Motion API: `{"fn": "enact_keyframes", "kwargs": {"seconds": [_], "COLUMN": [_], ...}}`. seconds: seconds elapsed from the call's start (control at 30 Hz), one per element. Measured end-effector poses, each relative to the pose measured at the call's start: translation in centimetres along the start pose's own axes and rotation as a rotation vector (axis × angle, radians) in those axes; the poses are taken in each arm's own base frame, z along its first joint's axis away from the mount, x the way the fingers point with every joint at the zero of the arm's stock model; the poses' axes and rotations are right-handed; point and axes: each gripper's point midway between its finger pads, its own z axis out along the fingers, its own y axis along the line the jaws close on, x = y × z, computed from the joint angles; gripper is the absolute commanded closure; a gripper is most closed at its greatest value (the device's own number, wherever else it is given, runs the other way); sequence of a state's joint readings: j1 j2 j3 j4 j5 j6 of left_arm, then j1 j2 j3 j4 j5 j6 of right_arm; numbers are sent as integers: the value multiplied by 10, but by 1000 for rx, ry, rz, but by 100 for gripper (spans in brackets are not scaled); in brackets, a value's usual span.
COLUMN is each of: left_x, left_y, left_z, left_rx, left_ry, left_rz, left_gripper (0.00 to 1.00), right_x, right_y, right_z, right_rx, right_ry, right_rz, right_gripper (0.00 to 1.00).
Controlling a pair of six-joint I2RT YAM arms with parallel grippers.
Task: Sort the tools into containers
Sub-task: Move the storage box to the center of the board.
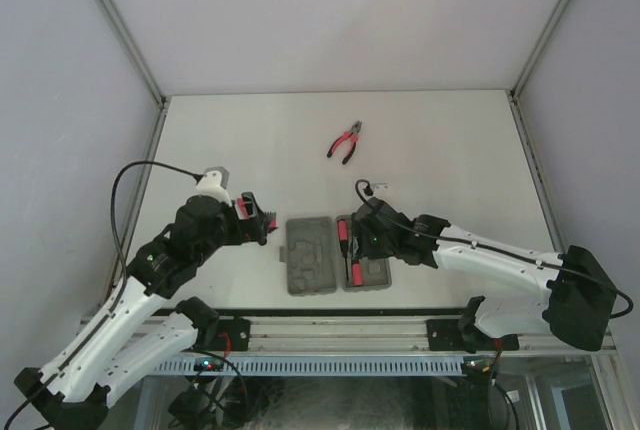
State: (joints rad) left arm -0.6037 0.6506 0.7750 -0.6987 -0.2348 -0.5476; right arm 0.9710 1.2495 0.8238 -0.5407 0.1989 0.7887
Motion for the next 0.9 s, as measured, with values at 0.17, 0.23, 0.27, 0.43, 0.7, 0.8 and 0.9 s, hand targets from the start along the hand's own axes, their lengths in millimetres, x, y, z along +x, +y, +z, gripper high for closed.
{"fn": "enact_keyframes", "kwargs": {"seconds": [0.17, 0.23, 0.27, 0.43, 0.7, 0.8, 0.9], "left_x": [33, 48, 55, 79, 109, 110, 114], "left_y": [0, 0, -1, -5, -6, -9, -11], "left_z": [23, 30, 35, 55, 81, 86, 91], "left_rx": [28, 40, 48, 60, 57, 67, 77], "left_ry": [66, 106, 124, 207, 307, 314, 331], "left_rz": [-19, -24, -30, -42, -43, -45, -45], "left_gripper": [0, 1, 3, 16, 31, 35, 37], "right_x": [3, 9, 13, 24, 40, 44, 45], "right_y": [-22, -32, -38, -62, -89, -90, -88], "right_z": [4, 6, 6, 9, 13, 12, 12], "right_rx": [76, 93, 102, 158, 219, 211, 202], "right_ry": [-13, -5, 1, 32, 85, 99, 110], "right_rz": [5, 12, 20, 71, 140, 150, 154], "right_gripper": [55, 58, 60, 68, 75, 77, 78]}}
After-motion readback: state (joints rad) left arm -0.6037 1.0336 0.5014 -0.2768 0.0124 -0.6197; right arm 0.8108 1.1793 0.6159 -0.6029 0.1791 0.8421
